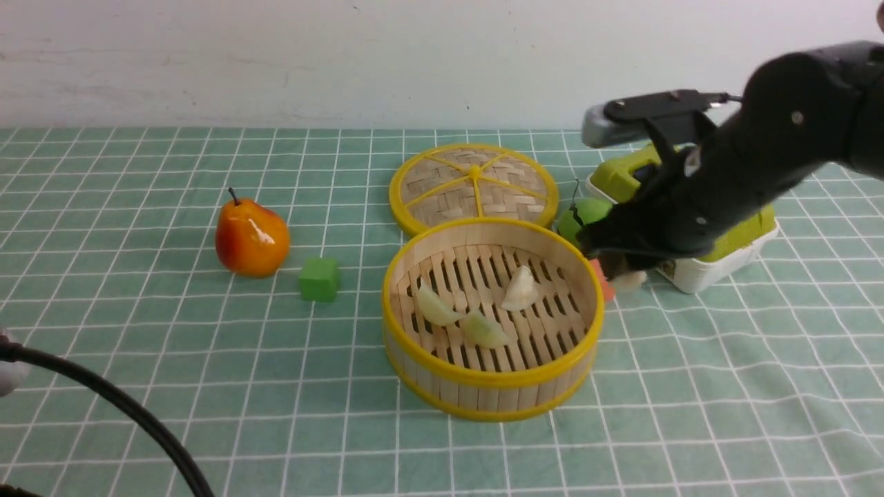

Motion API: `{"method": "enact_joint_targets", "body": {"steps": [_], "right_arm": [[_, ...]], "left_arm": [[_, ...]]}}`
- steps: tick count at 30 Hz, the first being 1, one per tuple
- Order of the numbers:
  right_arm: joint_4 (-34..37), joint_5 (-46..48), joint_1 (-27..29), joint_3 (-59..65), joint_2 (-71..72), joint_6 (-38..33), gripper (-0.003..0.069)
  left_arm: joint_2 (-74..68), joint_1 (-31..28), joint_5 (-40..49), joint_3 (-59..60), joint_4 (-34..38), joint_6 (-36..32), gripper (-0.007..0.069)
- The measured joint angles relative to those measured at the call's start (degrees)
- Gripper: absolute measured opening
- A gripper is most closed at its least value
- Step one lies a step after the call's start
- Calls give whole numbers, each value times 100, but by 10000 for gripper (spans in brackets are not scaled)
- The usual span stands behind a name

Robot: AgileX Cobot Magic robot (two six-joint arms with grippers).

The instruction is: Put the dumplings into the steamer on the table with the blue tablecloth.

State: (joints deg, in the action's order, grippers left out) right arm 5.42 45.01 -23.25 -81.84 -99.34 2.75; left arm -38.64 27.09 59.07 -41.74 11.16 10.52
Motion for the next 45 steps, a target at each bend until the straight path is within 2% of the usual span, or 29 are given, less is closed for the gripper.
{"method": "enact_joint_targets", "body": {"steps": [5, 15, 18, 22, 25, 28, 30, 33, 35, 37, 38, 41, 45], "right_arm": [[11, -17, -348, -147, -665, -32, 246], [46, -716, -376, -147, -1432, -37, 246], [80, -785, -376, -147, -1447, -37, 275], [145, -672, -376, -181, -1433, -37, 388], [156, -481, -371, -181, -1290, -32, 416], [156, -398, -371, -160, -967, -32, 411], [156, -454, -371, 30, -391, -32, 370], [156, -704, -371, 574, 536, -32, 267], [156, -1018, -371, 1131, 1244, -32, 171], [163, -1212, -371, 1549, 1679, -32, 108], [163, -1391, -371, 1858, 2103, -32, 48], [163, -1855, -371, 2554, 2929, -32, -17], [163, -2346, -371, 3345, 3985, -37, -21]], "left_arm": [[0, 0, 0, 0, 0, 0, 17], [0, 0, -93, 0, 11, 5, 20], [0, 0, -113, 0, 13, 5, 23], [0, 0, -229, 0, 18, 5, 28], [0, 0, -272, 7, 18, 5, 28], [91, 0, -339, 107, 18, 5, 30], [367, 0, -394, 324, 18, 5, 36], [1023, 0, -443, 626, 19, 5, 38], [1614, 0, -559, 788, 18, 5, 39], [1969, 0, -692, 879, -10, 5, 39], [2290, 0, -863, 981, -35, 5, 39], [2789, 0, -1263, 1204, -77, 5, 39], [3051, 0, -1726, 1420, -85, 5, 42]]}}
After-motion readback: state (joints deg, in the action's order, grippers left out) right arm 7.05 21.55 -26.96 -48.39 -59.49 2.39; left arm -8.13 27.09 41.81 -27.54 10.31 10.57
